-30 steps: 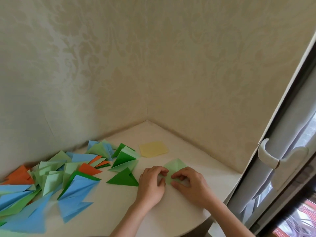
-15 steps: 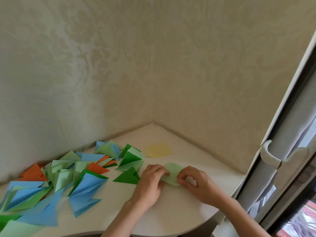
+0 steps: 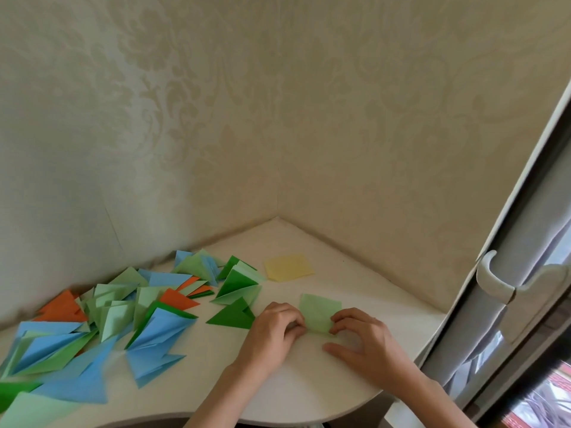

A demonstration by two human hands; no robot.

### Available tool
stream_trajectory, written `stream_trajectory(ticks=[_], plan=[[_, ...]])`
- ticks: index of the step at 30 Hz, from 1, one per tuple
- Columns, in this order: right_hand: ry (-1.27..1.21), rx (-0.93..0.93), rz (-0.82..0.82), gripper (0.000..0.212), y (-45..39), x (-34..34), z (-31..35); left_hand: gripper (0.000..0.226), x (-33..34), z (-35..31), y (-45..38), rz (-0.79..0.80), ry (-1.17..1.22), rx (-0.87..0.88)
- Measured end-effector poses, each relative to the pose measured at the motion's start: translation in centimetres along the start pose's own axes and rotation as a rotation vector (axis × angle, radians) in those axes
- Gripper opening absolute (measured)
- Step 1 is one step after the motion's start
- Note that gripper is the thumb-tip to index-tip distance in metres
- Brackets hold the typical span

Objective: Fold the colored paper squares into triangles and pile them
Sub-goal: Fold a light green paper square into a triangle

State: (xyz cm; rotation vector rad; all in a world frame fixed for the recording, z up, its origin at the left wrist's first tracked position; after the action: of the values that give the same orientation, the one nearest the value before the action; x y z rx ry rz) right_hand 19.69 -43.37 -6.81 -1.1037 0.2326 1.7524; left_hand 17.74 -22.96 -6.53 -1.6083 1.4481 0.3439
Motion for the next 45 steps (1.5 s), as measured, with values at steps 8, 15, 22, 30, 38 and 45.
stream_trajectory(ticks=[8,15,22,30,38,45], plan=[[0.012,0.051,-0.172,0.015,-1.3,1.0,0.4,0.026,1.1,-0.7,-0.4,-0.104,0.000,-0.107],[0.046,0.118,-0.255,0.021,-1.9,1.8,0.6,0.038,2.4,-1.0,-1.1,-0.129,-0.064,-0.166],[0.003,0.161,-0.265,0.026,-1.9,2.2,0.3,0.038,2.6,-0.2,-1.4,-0.093,-0.004,-0.220],[-0.068,0.143,-0.218,0.021,-1.9,1.7,0.2,0.028,2.2,0.6,-1.3,-0.052,0.110,-0.231],[-0.083,0.154,-0.196,0.016,-1.7,1.3,0.3,0.028,1.2,-0.2,-1.0,-0.057,0.120,-0.208],[-0.058,0.177,-0.178,0.010,-1.6,1.4,1.0,0.027,1.2,-3.4,1.2,-0.084,-0.048,0.002]])
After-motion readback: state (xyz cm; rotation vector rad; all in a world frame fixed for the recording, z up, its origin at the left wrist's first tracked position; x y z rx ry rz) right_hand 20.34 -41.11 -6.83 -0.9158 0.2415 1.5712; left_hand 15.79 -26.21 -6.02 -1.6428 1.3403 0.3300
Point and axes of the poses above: each hand's wrist, its own y-axis away from the middle knuckle, its own x-axis out of the palm, z = x × y, the point moved 3 cm from there along -y, towards the middle knuckle, and after that the axes turned 2 degrees about -y, right-handed, at the moved point
